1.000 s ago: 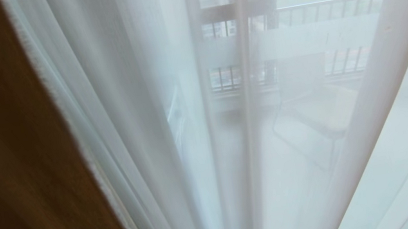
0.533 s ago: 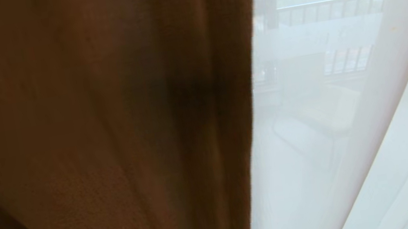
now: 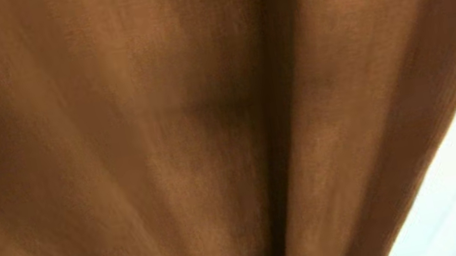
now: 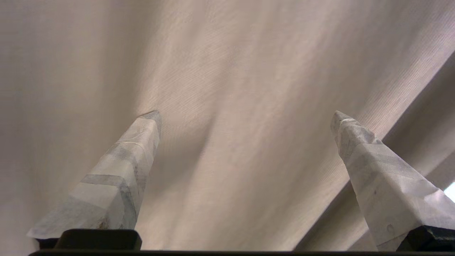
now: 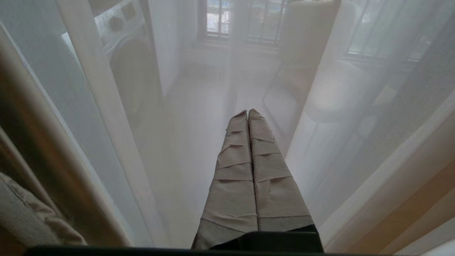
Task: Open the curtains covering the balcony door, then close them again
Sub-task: Close the outer curtains on both sides
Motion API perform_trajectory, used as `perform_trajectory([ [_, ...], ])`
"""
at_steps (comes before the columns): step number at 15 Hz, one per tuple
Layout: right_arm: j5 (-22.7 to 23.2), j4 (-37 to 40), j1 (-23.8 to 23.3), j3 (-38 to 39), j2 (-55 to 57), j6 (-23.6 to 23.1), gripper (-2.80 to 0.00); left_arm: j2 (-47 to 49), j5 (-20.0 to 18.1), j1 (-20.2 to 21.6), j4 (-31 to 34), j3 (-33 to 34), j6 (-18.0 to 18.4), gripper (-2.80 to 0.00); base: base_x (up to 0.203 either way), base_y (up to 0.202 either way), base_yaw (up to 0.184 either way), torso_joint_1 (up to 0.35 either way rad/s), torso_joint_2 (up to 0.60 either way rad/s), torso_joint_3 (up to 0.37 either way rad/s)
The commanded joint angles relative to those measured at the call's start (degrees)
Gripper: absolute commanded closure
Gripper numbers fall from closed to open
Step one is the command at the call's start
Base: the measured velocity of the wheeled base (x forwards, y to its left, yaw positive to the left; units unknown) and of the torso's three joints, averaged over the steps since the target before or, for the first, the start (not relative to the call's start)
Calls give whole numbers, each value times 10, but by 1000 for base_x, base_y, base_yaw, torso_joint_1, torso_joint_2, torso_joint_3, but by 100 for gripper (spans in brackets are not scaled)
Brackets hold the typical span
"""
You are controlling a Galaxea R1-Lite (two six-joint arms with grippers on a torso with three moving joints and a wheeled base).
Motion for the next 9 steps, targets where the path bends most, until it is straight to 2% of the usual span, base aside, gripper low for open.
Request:
perform_trajectory([
  [1,0,0,1,0,0,0,0,-13,1,-35,-62,52,-1,-280,0,0,0,0,0,0],
  [4,0,0,1,0,0,0,0,-14,24,-123,-126,102,0,-280,0,0,0,0,0,0],
  [9,0,0,1,0,0,0,0,-46,77,-259,-130,154,23,-280,0,0,0,0,0,0],
])
